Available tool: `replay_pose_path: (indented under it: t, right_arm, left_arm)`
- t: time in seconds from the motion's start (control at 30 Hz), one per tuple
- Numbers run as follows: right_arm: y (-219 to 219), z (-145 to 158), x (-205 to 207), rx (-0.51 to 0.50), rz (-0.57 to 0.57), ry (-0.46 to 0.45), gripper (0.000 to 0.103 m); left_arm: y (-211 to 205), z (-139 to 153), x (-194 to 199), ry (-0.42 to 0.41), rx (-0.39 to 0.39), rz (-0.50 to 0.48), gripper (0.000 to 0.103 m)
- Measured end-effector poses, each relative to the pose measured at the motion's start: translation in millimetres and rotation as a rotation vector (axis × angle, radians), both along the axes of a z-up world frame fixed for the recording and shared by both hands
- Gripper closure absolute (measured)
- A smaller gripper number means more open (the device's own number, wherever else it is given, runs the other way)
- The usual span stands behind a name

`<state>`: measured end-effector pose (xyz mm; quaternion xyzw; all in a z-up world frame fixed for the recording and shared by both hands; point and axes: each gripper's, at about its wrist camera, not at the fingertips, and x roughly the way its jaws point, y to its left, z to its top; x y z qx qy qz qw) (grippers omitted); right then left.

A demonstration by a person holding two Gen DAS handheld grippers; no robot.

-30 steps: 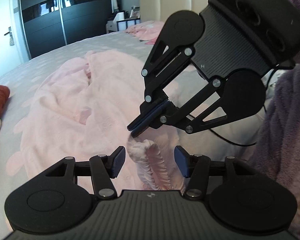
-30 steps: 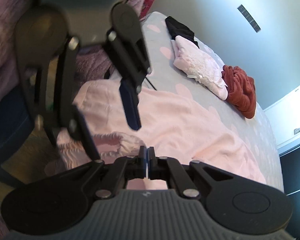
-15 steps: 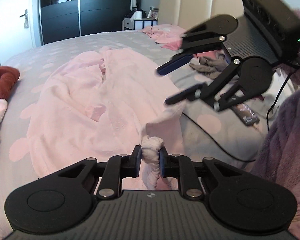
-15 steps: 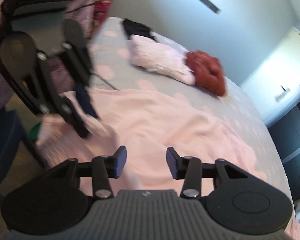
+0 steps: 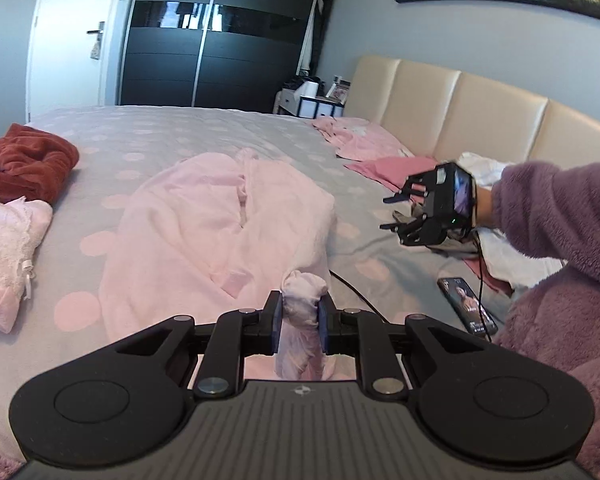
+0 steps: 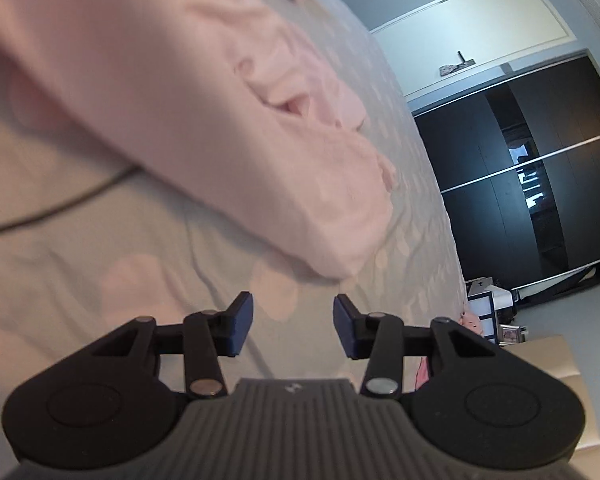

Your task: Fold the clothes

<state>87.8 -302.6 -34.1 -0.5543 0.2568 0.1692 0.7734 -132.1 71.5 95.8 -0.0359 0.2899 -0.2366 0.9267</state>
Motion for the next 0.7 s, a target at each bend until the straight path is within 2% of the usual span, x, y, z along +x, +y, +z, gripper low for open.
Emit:
replay_pose_path:
  t: [0.23, 0.33, 0.53, 0.7]
  right_arm:
    - [-16.3, -28.6, 81.1, -0.116, -0.004, -0.036, 0.056]
    - [-17.7, -39.2, 117.2, -0.143, 0.029, -0.036, 0.056]
    - [-11.9, -71.6, 161.9, -0.171, 0.117, -0.022, 0.05]
    - [-9.2, -88.5, 191.9, -0.133, 0.104, -0.113, 0.05]
  left_arm:
    - [15.2, 8.2, 5.9, 0.026, -0.041, 0.035, 0.088]
    - [18.8, 10.8, 12.6, 0.038, -0.026, 0.06, 0.088]
    - [33.6, 11.5, 26.4, 0.081, -0.038, 0.143, 0.088]
    - [47.8, 13.9, 32.1, 0.116, -0.046, 0.198, 0.088]
